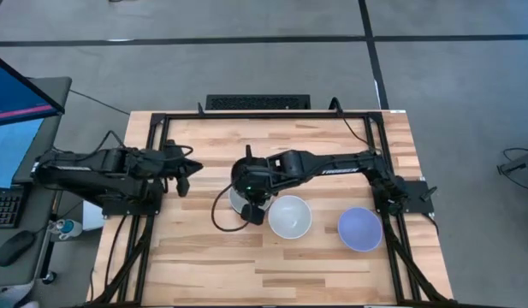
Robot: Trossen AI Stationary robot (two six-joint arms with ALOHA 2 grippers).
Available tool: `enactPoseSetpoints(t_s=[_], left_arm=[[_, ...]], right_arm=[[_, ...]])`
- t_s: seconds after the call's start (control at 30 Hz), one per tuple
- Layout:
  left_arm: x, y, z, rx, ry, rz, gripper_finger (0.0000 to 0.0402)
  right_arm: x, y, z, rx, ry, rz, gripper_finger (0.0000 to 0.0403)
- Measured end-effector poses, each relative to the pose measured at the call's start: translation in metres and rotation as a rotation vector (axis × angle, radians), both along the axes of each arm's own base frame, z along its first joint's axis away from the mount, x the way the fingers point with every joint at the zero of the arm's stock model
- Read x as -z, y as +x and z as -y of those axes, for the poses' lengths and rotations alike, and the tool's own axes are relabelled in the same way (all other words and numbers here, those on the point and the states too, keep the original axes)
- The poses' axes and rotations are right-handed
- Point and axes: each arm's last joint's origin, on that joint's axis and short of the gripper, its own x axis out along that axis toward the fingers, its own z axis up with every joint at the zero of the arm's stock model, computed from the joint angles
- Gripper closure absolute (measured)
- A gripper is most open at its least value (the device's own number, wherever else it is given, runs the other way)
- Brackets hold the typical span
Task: Nest bowls inside each other
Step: Stack the black bowl on the left white bowl
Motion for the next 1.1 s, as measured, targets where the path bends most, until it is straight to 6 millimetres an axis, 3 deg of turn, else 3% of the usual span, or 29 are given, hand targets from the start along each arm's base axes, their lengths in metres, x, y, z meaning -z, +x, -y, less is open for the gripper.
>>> enactPoseSetpoints(t_s=[0.33, 0.63, 1.1], left_arm=[[-0.021, -0.002, 0.001, 0.028, 0.024, 0.049, 0.0354], [-0.011, -0.006, 0.001, 0.046, 0.034, -0.077, 0.0349], [-0.016, -0.003, 0.002, 0.071, 0.084, -0.032, 0.0349]], right_arm=[[0.045, 0.023, -0.01, 0.029, 0.038, -0.087, 0.0372], [0.049, 0.025, -0.01, 0.089, 0.074, -0.101, 0.0368], [0.055, 0.028, 0.002, 0.147, 0.048, -0.116, 0.0356]])
